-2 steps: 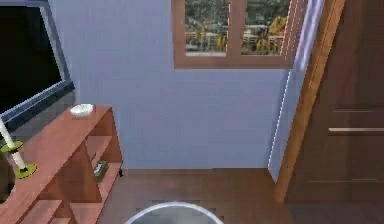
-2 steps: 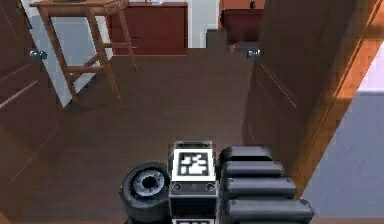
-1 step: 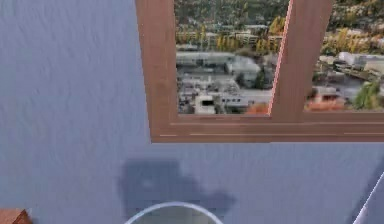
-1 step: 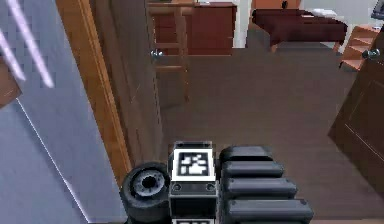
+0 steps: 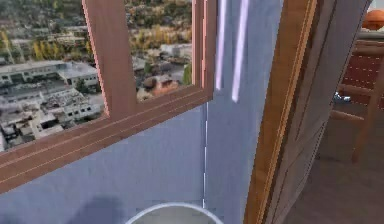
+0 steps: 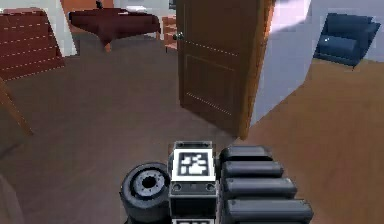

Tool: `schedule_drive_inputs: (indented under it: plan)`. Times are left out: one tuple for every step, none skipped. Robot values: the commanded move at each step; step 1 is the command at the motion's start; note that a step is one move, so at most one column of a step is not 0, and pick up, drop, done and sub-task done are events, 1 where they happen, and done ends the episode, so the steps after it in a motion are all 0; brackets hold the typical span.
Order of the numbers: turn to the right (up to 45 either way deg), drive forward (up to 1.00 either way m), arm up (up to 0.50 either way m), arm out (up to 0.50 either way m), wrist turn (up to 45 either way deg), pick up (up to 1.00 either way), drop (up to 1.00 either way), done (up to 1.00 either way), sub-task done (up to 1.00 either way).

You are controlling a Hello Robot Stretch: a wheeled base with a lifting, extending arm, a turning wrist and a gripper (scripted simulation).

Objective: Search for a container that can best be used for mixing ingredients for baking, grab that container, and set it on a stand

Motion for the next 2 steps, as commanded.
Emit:
schedule_drive_inputs:
  plan:
    - [39.0,0.00,0.00,0.00,0.0,0.00,0.00,0.00,0.00]
    - [-45.0,0.00,0.00,0.00,0.0,0.00,0.00,0.00,0.00]
